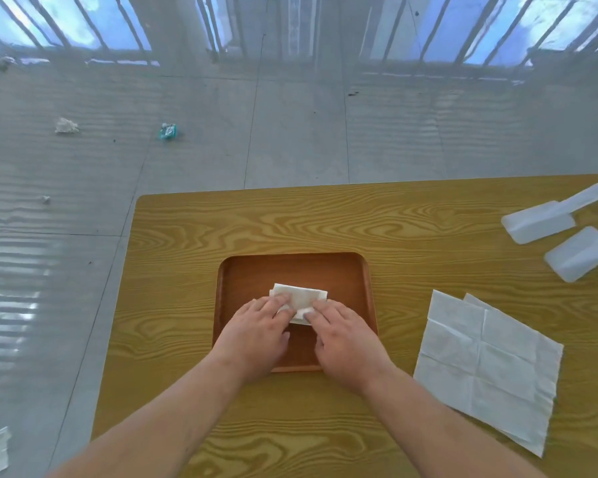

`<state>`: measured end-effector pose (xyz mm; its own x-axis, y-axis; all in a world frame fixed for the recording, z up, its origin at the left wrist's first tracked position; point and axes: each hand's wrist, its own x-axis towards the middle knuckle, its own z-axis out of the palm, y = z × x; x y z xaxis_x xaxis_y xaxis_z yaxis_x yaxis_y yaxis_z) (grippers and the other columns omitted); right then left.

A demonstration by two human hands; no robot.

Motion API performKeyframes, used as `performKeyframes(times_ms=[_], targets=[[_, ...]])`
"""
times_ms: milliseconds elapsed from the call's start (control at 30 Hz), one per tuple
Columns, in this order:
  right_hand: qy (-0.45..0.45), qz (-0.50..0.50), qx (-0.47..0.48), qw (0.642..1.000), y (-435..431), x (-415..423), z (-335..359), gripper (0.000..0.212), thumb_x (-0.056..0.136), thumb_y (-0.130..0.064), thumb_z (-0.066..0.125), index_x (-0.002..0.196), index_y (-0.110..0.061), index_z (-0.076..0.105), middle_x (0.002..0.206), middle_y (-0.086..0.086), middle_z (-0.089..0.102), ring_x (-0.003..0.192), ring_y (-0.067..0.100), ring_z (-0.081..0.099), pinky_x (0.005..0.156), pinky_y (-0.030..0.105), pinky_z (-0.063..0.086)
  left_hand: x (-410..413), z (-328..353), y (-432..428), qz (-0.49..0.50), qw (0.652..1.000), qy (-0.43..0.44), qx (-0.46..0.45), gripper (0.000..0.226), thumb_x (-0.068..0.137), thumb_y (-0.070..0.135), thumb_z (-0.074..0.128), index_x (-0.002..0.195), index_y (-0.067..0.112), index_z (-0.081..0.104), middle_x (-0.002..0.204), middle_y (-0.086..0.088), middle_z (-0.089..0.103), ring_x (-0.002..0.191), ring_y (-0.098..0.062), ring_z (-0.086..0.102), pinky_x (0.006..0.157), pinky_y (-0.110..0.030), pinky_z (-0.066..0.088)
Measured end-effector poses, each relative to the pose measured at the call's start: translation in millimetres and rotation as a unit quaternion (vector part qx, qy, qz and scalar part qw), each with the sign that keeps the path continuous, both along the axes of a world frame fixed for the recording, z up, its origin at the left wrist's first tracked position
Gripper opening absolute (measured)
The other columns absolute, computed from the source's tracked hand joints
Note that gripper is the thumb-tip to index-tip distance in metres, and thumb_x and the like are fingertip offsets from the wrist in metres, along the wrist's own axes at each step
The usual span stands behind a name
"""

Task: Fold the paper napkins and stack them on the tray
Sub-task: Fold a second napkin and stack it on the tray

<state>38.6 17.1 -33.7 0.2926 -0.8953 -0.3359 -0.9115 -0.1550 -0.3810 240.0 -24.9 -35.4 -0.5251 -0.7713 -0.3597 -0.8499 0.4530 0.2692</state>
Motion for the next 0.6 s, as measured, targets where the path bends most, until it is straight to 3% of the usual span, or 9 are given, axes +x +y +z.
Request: performKeyframes(times_ms=[67,167,300,433,600], targets=[[0.029,0.027,0.028,0.999,0.1,1.8,-5.3,0.057,0.100,-0.018,0.044,0.157,-0.018,0.042,0.169,0.008,0.033,0.157,0.027,0.023,0.129,0.047,0.017,2.9,-1.2,0.6,-0.004,1.000,-0.024,0.001,0.058,0.103,0.041,0.047,0.158,0.026,0.039,0.170,-0.001,0.032,0.154,-0.023,0.030,0.126,-0.045,0.023],[0.007,0.007,0.027,1.000,-0.4,-3.7,-2.4,0.061,0.100,-0.017,0.041,0.160,-0.022,0.033,0.172,0.005,0.029,0.159,0.027,0.018,0.130,0.046,0.013,-5.0,6.5,-2.2,-0.005,0.998,-0.045,-0.036,0.052,0.099,0.045,0.055,0.146,0.023,0.055,0.157,-0.004,0.051,0.140,-0.027,0.049,0.116,-0.047,0.039],[-0.041,-0.084,-0.010,0.996,12.5,-38.4,19.1,0.062,0.098,-0.017,0.045,0.159,-0.023,0.038,0.168,0.004,0.036,0.157,0.029,0.026,0.127,0.046,0.021,-50.4,28.2,-8.1,-0.005,0.996,-0.022,-0.092,0.040,0.087,0.041,0.075,0.120,0.018,0.074,0.128,-0.005,0.071,0.115,-0.029,0.067,0.094,-0.048,0.056],[-0.028,-0.193,-0.042,0.980,46.2,-114.2,36.0,0.054,0.095,-0.018,0.051,0.150,-0.018,0.052,0.155,0.005,0.051,0.143,0.029,0.044,0.117,0.045,0.039,-133.9,42.3,-5.9,-0.078,0.994,0.022,-0.076,0.045,0.095,0.051,0.058,0.129,0.023,0.066,0.138,0.001,0.063,0.126,-0.026,0.057,0.102,-0.044,0.049],[0.027,-0.266,-0.014,0.964,99.1,-199.6,37.6,0.051,0.098,-0.022,0.050,0.149,-0.022,0.048,0.149,-0.002,0.051,0.135,0.023,0.045,0.114,0.038,0.038,-233.4,39.0,6.4,-0.147,0.987,0.034,-0.051,0.055,0.097,0.056,0.051,0.142,0.025,0.056,0.147,0.004,0.056,0.135,-0.022,0.049,0.112,-0.042,0.044]])
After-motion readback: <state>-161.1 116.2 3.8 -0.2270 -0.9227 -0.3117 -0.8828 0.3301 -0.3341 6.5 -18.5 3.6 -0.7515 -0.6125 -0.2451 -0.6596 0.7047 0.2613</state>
